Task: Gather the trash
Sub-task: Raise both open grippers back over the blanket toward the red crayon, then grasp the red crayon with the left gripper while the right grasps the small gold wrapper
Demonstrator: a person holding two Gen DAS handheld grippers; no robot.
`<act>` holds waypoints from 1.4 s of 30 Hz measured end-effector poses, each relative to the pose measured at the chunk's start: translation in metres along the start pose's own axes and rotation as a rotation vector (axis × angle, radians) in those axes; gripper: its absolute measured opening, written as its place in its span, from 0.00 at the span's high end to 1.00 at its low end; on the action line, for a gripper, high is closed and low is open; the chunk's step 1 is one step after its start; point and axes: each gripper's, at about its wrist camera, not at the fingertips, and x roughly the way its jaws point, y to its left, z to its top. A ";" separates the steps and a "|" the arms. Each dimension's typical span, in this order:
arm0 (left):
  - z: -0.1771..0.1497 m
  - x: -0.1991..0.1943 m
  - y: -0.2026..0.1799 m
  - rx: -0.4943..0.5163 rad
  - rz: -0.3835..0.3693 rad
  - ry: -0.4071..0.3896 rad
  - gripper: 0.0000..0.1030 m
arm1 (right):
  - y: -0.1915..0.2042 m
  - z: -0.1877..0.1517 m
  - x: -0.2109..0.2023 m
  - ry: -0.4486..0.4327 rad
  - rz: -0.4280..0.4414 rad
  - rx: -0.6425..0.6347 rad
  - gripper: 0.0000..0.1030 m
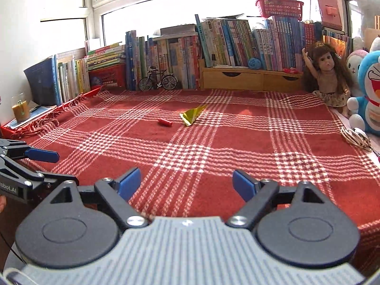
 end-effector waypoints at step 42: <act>0.117 0.245 0.070 -0.425 0.001 0.012 0.91 | -0.034 0.088 0.224 0.199 0.058 0.079 0.32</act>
